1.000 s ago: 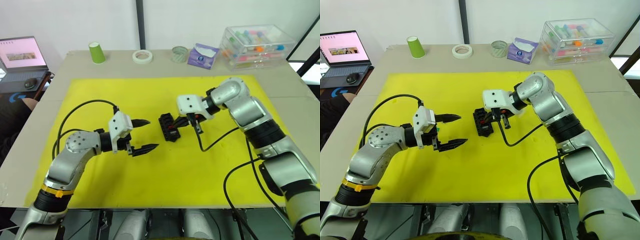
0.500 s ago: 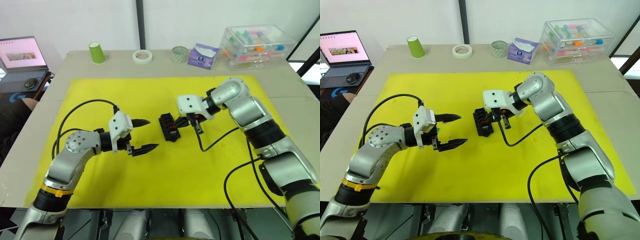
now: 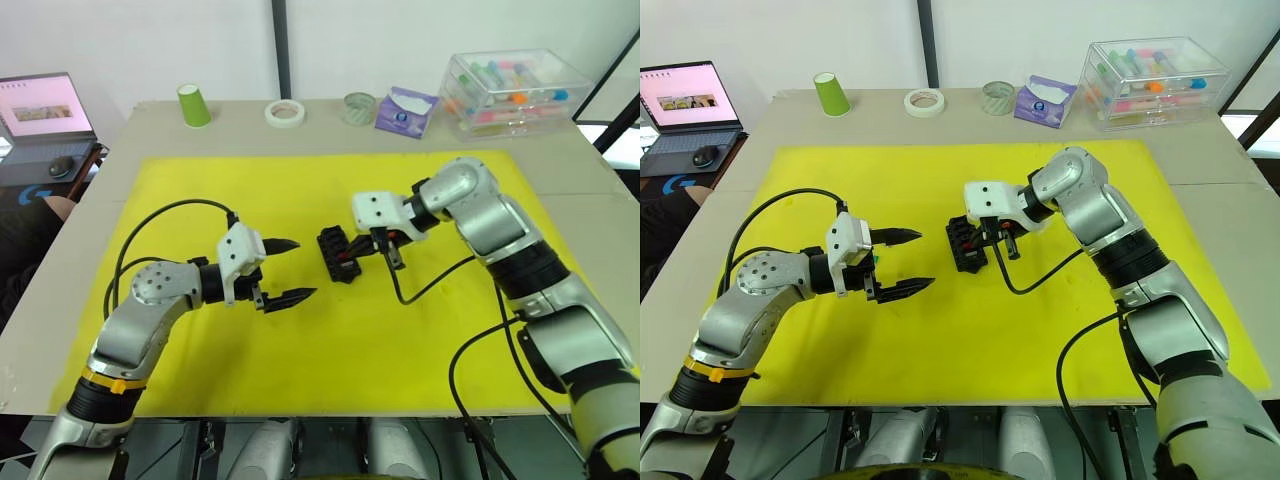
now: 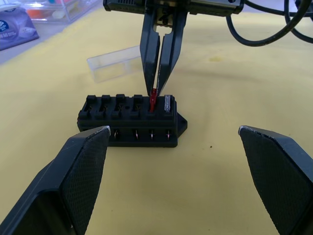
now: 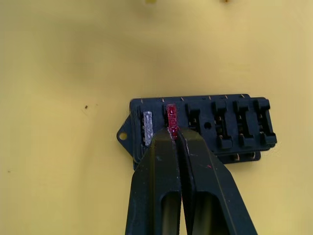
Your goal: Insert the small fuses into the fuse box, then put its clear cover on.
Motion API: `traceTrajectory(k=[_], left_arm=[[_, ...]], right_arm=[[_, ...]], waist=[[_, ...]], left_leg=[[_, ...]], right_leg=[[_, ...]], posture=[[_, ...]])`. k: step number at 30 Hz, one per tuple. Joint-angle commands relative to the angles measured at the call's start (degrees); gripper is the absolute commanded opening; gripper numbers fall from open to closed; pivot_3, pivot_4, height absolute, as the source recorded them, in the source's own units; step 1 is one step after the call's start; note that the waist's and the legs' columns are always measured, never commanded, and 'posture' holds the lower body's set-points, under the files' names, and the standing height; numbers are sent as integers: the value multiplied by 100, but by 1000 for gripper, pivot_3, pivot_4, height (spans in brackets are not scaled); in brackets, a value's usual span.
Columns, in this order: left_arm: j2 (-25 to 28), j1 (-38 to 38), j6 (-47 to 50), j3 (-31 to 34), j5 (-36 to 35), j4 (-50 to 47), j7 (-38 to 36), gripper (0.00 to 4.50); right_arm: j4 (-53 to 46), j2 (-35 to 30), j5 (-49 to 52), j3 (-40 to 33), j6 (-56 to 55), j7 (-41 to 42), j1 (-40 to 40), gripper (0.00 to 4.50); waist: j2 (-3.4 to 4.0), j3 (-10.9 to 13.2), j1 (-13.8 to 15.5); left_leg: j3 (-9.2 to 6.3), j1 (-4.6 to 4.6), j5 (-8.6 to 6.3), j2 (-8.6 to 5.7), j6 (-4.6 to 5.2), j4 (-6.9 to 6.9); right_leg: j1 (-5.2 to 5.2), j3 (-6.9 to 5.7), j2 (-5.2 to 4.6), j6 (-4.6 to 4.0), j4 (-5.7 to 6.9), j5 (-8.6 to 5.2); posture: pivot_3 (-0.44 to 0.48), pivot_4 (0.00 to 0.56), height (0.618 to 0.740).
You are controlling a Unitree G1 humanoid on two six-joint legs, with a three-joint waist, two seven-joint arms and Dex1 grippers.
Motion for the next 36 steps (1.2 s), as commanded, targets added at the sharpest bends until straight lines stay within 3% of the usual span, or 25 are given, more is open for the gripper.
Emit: traceTrajectory(k=[1, 15, 36], left_arm=[[54, -33, -126, 43, 14, -94, -42, 4417], [29, -34, -131, 32, 44, -84, -104, 4417], [-17, -153, -204, 7, 152, 82, -18, 4417]], right_arm=[[-251, 41, 84, -76, 48, 20, -13, 0], [165, 219, -142, 102, -228, -56, -76, 0], [-308, 105, -306, 129, 286, -128, 299, 0]], waist=[[0, 0, 1], [0, 0, -5], [-1, -1, -3]], left_leg=[[0, 0, 0, 0, 0, 0], [0, 0, 0, 0, 0, 0], [0, 5, 0, 0, 0, 0]], right_leg=[[0, 0, 0, 0, 0, 0], [0, 0, 0, 0, 0, 0], [5, 0, 1, 0, 0, 0]], posture=[[0, 150, 740], [0, 150, 740], [0, 150, 740]])
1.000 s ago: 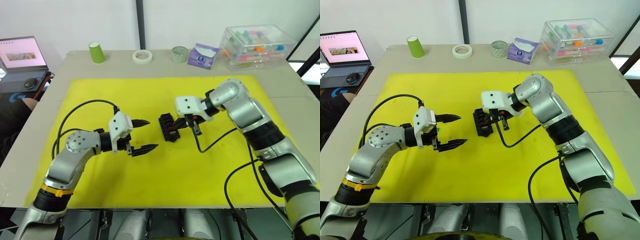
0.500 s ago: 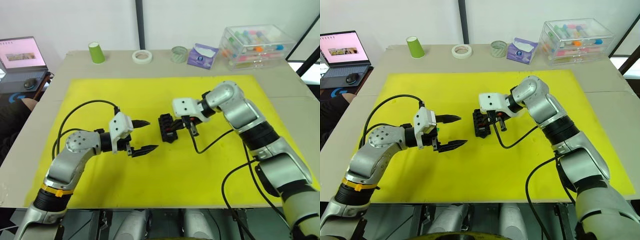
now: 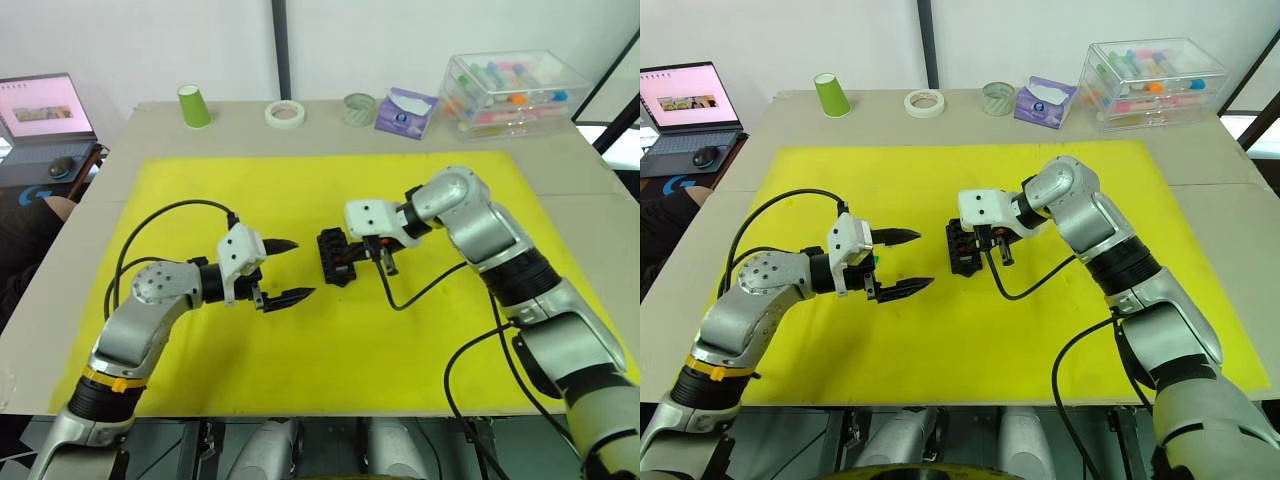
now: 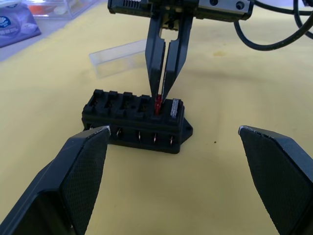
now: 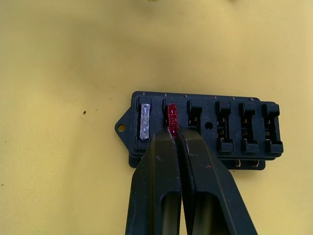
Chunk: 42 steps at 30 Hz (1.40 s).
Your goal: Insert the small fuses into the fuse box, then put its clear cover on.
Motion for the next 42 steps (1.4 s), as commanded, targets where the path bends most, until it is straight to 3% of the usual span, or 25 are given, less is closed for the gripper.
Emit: traceTrajectory(k=[1, 5, 9, 13, 30, 37, 42], left_arm=[[-6, -108, -166, 23, 27, -36, -15, 4417], [-12, -130, -214, 4, 46, 19, -28, 4417], [-16, -160, -234, -3, 57, 68, -42, 4500], [-26, -178, -255, -2, 70, 92, -52, 4500], [-71, -217, -307, -30, 86, 142, -64, 4500], [-192, -290, -279, 20, -64, 78, -67, 4500], [-220, -285, -243, 33, -111, 24, -102, 4500]], right_arm=[[-223, -39, 42, 57, 236, 98, 132, 0], [-303, -73, 118, -6, 299, 134, 118, 0], [-260, -72, 189, -59, 308, 138, 65, 996], [-192, -41, 239, -117, 282, 116, -9, 2370], [386, -15, 449, -529, -111, -157, -509, 2370], [-469, -84, 1087, -994, 692, -165, -213, 2370], [-1085, -159, 1243, -1101, 1003, -442, 313, 765]], waist=[[0, 0, -1], [0, 0, 0], [1, 1, 3], [1, 0, 4], [1, 1, 0], [1, 1, 7], [1, 1, 12]], left_leg=[[0, 0, 0, 0, 0, 0], [0, 0, 0, 0, 0, 0], [0, 0, 0, 0, 0, 0], [0, 0, 0, 0, 0, 0], [0, 0, 0, 0, 0, -1], [0, -2, 0, 0, 0, -1], [-1, -2, 0, 0, 0, 0]], right_leg=[[0, 0, 0, 0, 0, 0], [0, 0, 0, 0, 0, 0], [0, 0, -1, 0, 0, 0], [-1, 0, -1, 0, 0, 0], [-1, 0, -1, 0, 0, 0], [-2, 0, -1, 0, -1, 0], [-1, 0, -2, 0, 0, 0]], posture=[[0, 150, 740], [0, 150, 740], [0, 150, 740], [0, 150, 740], [0, 150, 740], [0, 150, 740], [0, 150, 740]])
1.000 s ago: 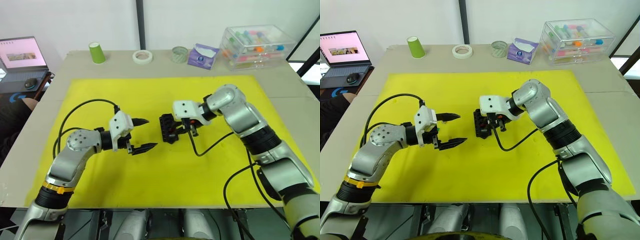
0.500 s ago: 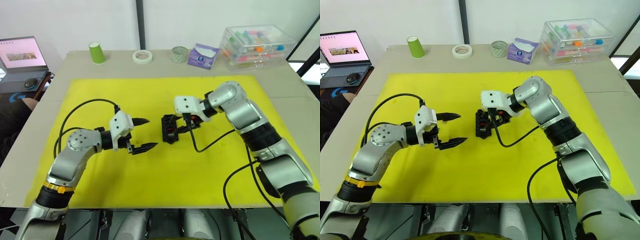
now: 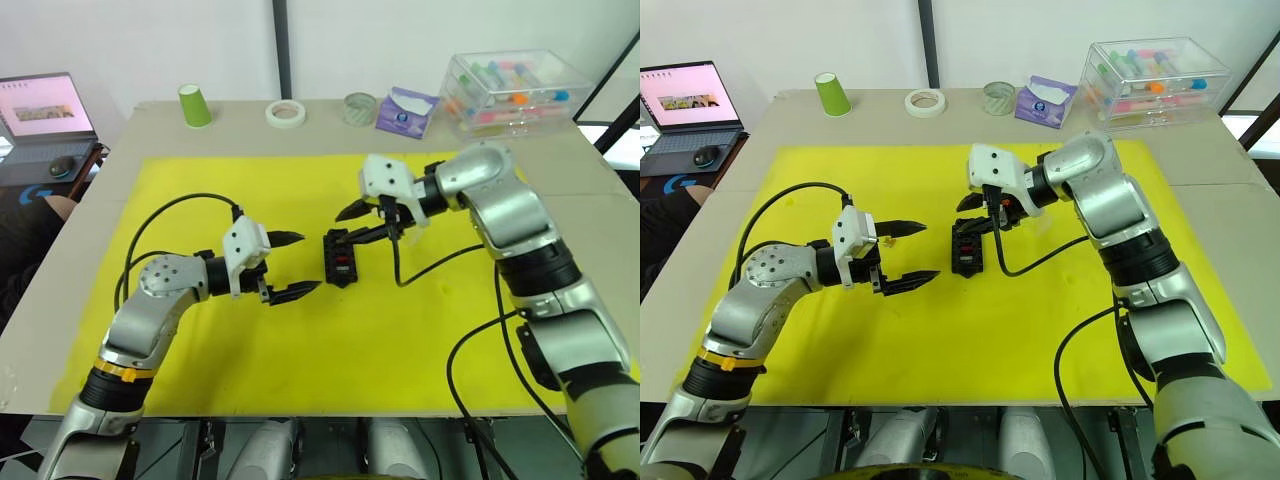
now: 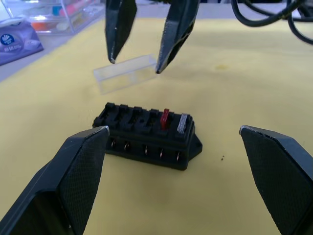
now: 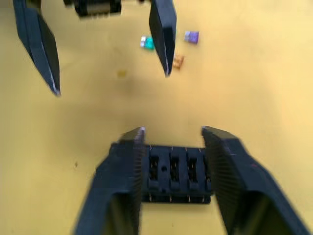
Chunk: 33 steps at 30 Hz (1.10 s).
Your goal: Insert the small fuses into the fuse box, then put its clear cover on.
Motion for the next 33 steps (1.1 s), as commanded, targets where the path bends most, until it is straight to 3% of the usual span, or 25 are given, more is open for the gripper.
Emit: traceTrajectory(k=[1, 2, 3, 20, 33], left_arm=[[31, -53, -57, 50, -76, -183, -49, 4500], [45, -60, -73, 32, -61, -168, -72, 4500], [58, -73, -84, 19, -47, -147, -90, 4500], [78, -127, -46, 7, 52, -114, -90, 4500], [149, -37, -12, 67, 73, -157, -22, 4500]], right_arm=[[-511, -71, 134, -133, 149, -236, 276, 446], [-561, -36, 141, -129, 202, -346, 363, 70], [-593, -20, 133, -105, 201, -413, 431, 27], [-295, 14, -238, 489, -205, -905, 974, 27], [4, -50, -245, 438, -194, -1030, 1114, 27]], waist=[[0, 0, 0], [0, 0, -3], [0, 0, -4], [-1, 0, 0], [-3, -3, 10]], left_leg=[[0, 0, 0, 0, 0, 0], [0, 0, 0, 0, 0, 0], [1, 0, 0, 0, 0, 0], [0, 0, 0, 0, 0, 0], [-2, 5, 0, 0, 0, 1]], right_leg=[[0, 0, 0, 0, 0, 0], [0, 0, 0, 0, 0, 0], [0, 0, 0, 0, 0, 0], [0, 0, 0, 0, 0, 0], [9, -2, 1, 0, 0, 0]], posture=[[0, 150, 740], [0, 150, 740], [0, 150, 740], [0, 150, 740], [0, 150, 740]])
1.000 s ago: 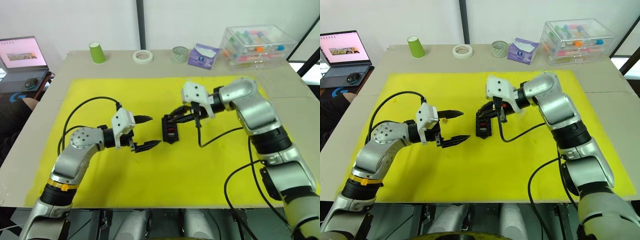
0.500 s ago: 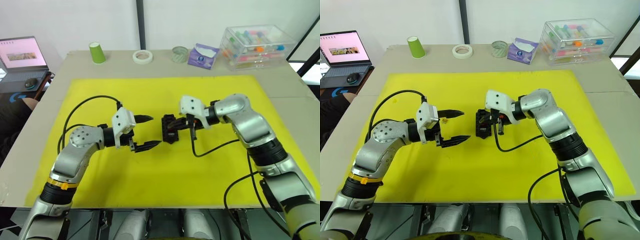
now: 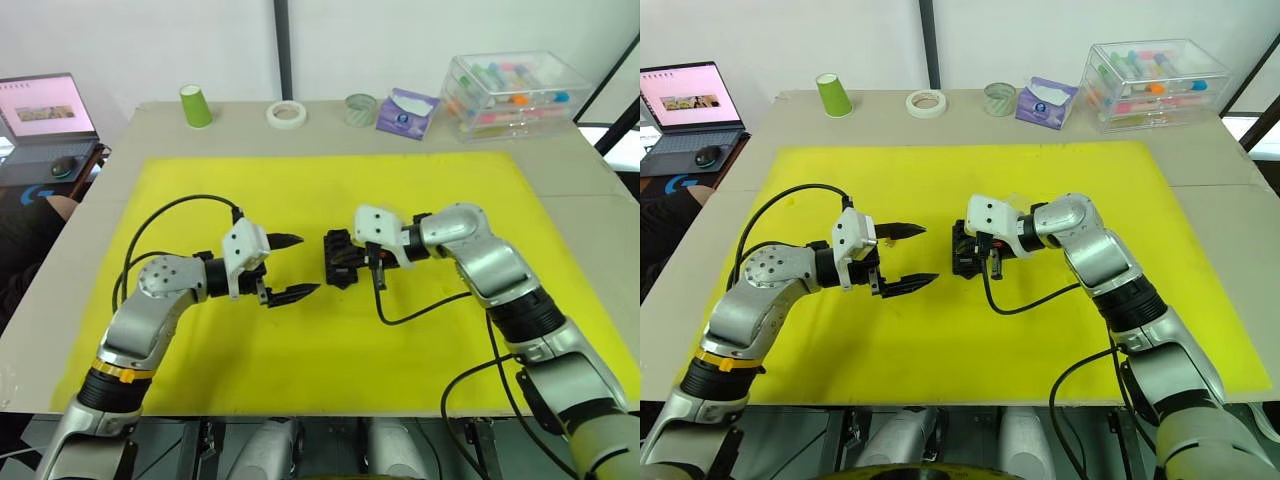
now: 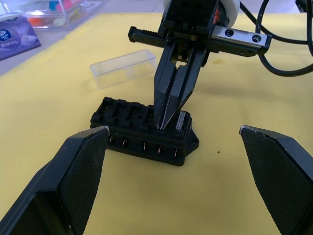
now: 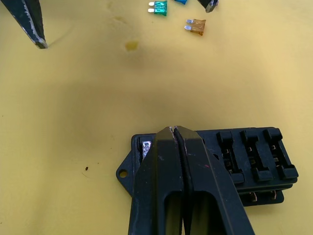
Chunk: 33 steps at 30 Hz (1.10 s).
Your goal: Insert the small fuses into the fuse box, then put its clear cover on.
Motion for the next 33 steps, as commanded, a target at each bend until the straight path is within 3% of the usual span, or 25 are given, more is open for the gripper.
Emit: traceTrajectory(k=[1, 6, 8, 13, 16, 20, 26, 27, 33], left_arm=[[42, -47, -40, 69, -17, -163, 37, 4500], [115, -11, 9, 185, -152, -251, 6, 4500], [313, 24, 71, 459, -308, -316, -51, 4500], [788, 157, 412, 1065, -623, -286, -64, 4500], [1428, 339, 462, 1851, -624, 205, -150, 4500], [2064, 419, 5, 2419, -327, 1515, -183, 4500], [2127, 297, -721, 2607, -41, 3017, -138, 4500], [2107, 278, -831, 2597, 3, 3231, -127, 4500], [2007, 81, -1292, 2506, 136, 3771, -157, 4500]], right_arm=[[221, -172, -103, 34, 87, 63, 73, 27], [-432, -10, 863, -692, 734, 132, -12, 27], [-840, -8, 1331, -1292, 1027, -99, 26, 27], [-1352, -262, 1546, -1920, 1243, -601, 218, 27], [-1666, -624, 1570, -2663, 1103, -945, 728, 808], [-1426, -1247, 1127, -3263, 25, -1136, 1850, 2199], [-844, -1360, 1127, -3874, -706, -1469, 2712, 4280], [-747, -1345, 1129, -3934, -801, -1522, 2801, 4487], [-462, -1386, 1159, -3985, -1090, -1670, 2934, 4487]], waist=[[0, 0, 1], [1, 1, 0], [4, 3, -8], [5, 3, -12], [5, 4, 1], [7, 5, 47], [10, 6, 16], [10, 6, 6], [9, 6, 0]], left_leg=[[0, 0, 0, 0, 0, 0], [-1, 0, 0, -1, 0, 0], [-1, -2, 0, -1, 0, -2], [-1, -5, 0, 1, 0, -5], [-1, -6, 0, 1, 0, -8], [-1, -5, 0, -3, 0, -8], [5, 2, 0, -3, 1, -8], [5, 2, 0, -3, 1, -8], [4, 2, 0, -1, 1, -9]], right_leg=[[0, 0, 0, 0, 0, 0], [0, -1, -1, 0, -1, 0], [-4, 0, -1, 0, 0, 0], [-10, 1, 1, 0, 0, 0], [-10, 2, 0, 0, -1, 0], [-8, -1, 2, 0, -3, 0], [-3, 4, 0, 0, 0, 0], [-3, 3, 0, 0, 0, 0], [-4, 3, 0, 0, 0, 0]], posture=[[0, 150, 740], [0, 150, 740], [0, 150, 740], [0, 150, 740], [0, 150, 740], [0, 150, 740], [0, 150, 740], [0, 150, 740], [0, 150, 740]])
